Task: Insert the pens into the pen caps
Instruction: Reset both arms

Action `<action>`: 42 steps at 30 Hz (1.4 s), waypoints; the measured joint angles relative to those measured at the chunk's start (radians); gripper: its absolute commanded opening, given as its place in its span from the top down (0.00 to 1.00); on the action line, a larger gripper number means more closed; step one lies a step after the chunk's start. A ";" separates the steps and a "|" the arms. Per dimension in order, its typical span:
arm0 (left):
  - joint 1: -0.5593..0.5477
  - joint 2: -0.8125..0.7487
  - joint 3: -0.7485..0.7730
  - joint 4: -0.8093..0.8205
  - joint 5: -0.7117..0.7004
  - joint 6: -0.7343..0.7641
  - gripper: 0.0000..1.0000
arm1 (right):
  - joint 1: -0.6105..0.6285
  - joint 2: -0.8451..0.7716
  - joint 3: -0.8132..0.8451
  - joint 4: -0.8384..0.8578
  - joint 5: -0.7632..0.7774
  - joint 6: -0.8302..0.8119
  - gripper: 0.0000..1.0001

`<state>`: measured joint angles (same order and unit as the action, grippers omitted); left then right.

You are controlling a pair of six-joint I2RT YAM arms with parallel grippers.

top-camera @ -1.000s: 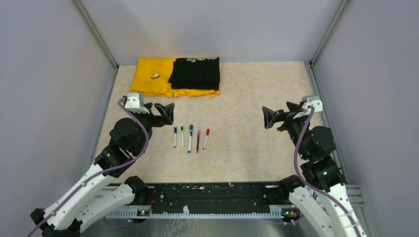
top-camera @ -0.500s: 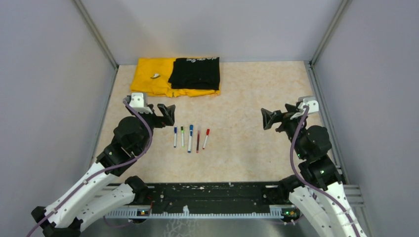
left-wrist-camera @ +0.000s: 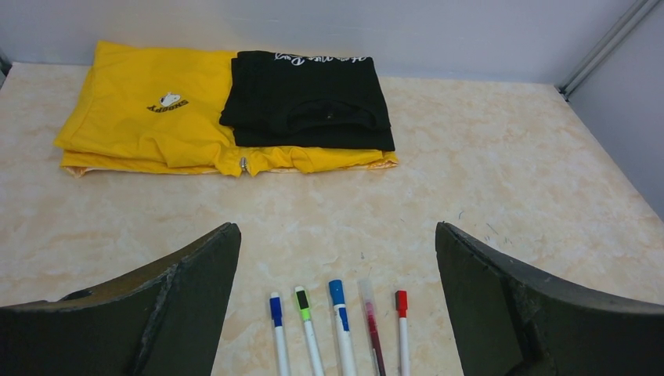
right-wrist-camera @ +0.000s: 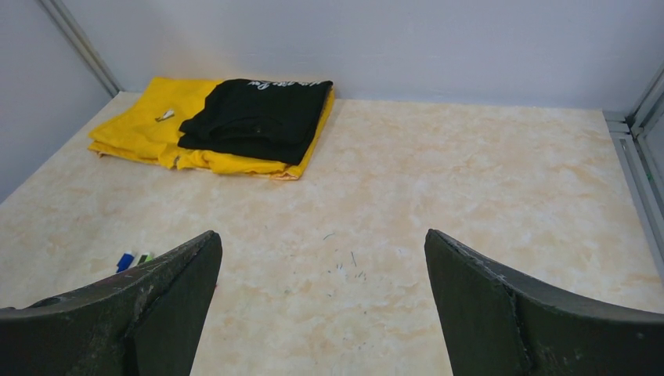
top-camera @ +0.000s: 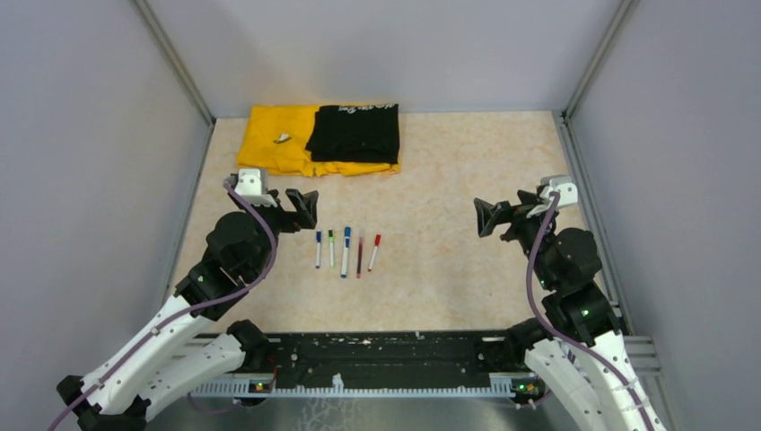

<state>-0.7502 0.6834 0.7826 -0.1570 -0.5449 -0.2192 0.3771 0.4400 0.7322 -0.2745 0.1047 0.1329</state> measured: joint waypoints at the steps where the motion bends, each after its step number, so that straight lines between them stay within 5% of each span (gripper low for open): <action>1: 0.000 0.000 0.000 0.000 0.000 0.000 0.02 | 0.000 0.000 0.000 0.000 0.000 0.000 0.02; 42: 0.000 0.002 0.000 -0.001 -0.011 0.016 0.02 | 0.000 -0.001 0.000 -0.031 0.010 -0.003 0.02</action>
<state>-0.7502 0.6849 0.7830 -0.1577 -0.5556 -0.2035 0.3771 0.4389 0.7322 -0.3050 0.1146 0.1299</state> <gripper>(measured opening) 0.980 0.983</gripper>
